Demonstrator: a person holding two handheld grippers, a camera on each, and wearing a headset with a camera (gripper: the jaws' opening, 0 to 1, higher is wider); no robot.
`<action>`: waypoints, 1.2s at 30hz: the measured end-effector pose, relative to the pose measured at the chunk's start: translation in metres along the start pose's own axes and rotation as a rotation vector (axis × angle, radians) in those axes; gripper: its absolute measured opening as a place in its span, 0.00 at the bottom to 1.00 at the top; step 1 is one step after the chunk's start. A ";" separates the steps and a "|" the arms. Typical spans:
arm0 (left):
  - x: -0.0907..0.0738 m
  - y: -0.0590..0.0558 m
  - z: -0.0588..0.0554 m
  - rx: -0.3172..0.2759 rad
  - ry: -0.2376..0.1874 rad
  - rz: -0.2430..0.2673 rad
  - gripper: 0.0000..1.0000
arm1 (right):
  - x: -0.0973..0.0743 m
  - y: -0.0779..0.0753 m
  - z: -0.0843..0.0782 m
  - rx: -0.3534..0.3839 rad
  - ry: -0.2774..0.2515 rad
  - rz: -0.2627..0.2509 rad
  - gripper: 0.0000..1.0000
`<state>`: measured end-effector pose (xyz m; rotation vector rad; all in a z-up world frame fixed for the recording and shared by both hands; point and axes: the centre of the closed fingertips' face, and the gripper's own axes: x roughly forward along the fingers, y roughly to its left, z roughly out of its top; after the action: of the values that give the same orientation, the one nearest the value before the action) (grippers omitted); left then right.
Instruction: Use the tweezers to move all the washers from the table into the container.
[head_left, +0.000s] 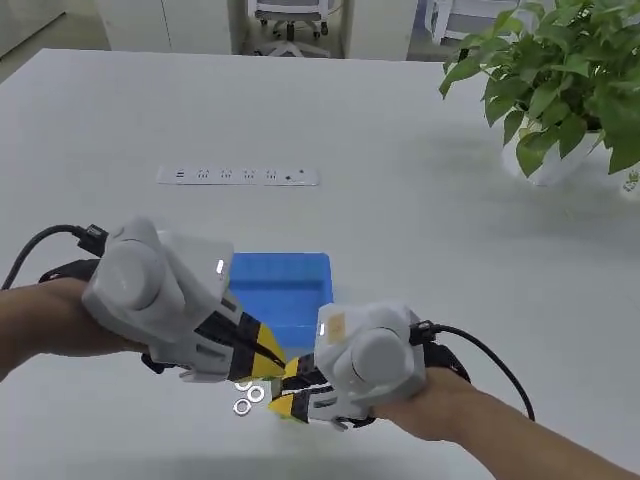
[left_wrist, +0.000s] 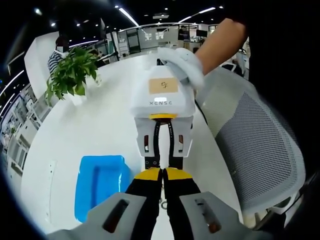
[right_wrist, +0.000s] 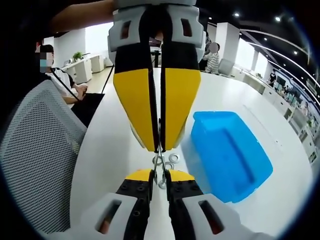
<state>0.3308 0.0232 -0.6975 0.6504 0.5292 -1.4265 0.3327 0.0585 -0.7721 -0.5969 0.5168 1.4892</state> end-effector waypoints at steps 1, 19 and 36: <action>0.000 0.000 0.000 -0.008 -0.002 -0.001 0.05 | 0.000 0.000 0.000 0.004 -0.001 0.000 0.12; 0.001 0.001 -0.001 -0.015 -0.005 -0.005 0.05 | 0.001 0.000 -0.001 0.054 0.012 -0.002 0.10; -0.007 0.008 -0.003 -0.077 -0.012 0.048 0.28 | -0.002 0.001 -0.003 0.064 0.020 0.000 0.09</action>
<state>0.3381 0.0309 -0.6939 0.5893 0.5534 -1.3573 0.3317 0.0549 -0.7726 -0.5619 0.5779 1.4630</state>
